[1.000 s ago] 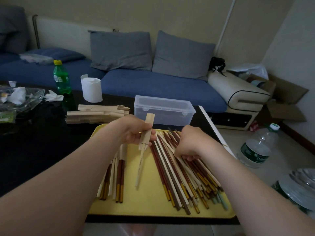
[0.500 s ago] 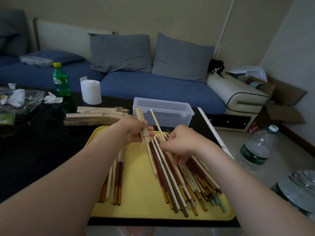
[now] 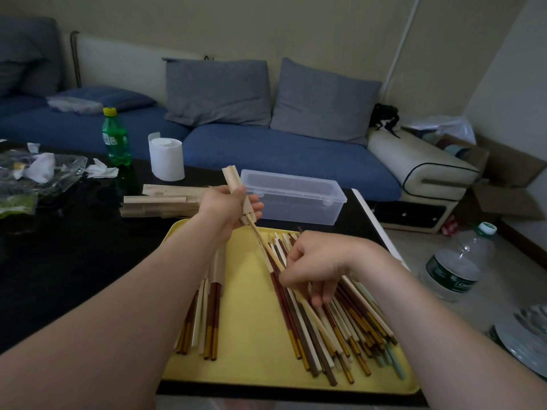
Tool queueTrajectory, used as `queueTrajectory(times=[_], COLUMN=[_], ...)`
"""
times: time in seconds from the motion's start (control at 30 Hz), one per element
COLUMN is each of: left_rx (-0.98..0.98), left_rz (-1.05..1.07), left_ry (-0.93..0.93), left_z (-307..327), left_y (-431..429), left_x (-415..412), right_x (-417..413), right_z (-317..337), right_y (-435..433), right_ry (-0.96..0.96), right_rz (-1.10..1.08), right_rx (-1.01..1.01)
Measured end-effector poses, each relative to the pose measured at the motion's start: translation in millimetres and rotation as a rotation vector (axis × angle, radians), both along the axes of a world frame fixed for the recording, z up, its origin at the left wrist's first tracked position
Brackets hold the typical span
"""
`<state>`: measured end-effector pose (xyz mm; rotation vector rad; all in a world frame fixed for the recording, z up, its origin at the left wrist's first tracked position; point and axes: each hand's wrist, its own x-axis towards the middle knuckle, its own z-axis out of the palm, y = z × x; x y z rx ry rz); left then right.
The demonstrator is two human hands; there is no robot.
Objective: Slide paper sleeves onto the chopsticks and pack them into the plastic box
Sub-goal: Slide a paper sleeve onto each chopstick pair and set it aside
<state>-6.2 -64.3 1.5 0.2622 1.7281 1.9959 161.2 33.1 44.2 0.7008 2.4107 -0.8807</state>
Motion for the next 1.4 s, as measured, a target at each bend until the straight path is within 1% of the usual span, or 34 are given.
queueTrajectory(times=[0.17, 0.47, 0.6, 0.7, 0.83, 1.0, 1.07, 1.2, 1.27, 1.4], left_rx=[0.028, 0.058, 0.049, 0.044, 0.019, 0.028, 0.034, 0.033, 0.025, 0.007], left_rz=[0.004, 0.059, 0.007, -0.061, -0.168, -0.239, -0.226, -0.164, -0.150, -0.198], left_ry=[-0.016, 0.008, 0.016, 0.014, -0.021, -0.049, -0.053, -0.044, -0.048, -0.077], left_z=[0.4, 0.0, 0.1, 1.0, 2.0, 3.0, 2.7, 1.0, 0.3, 1.4], left_y=[0.3, -1.7, -1.7, -1.6, -0.8, -1.6, -1.5, -2.0, -2.9, -3.9], left_x=[1.9, -2.4, -1.0, 0.7, 1.9, 5.2, 4.3, -0.1, -1.3, 0.0], right_x=[-3.8, -8.2, -7.7, -8.3, -9.1, -10.1, -9.8, -5.2, -5.6, -11.3], right_z=[-1.4, -1.5, -0.7, -1.4, -5.4, -12.3, -12.7, -7.0, -7.5, -12.6], right_y=[0.4, -1.1, -0.5, -1.5, -0.8, -1.6, -0.9, -3.6, -5.2, -9.3], right_ry=[0.024, 0.020, 0.022, 0.069, 0.238, 0.462, 0.461, 0.344, 0.369, 0.454], right_rz=[-0.016, -0.022, -0.014, -0.020, -0.119, -0.299, -0.350, -0.312, -0.342, -0.442], right_rx=[0.005, 0.000, -0.006, -0.023, -0.046, -0.200, -0.239, -0.230, -0.250, -0.307])
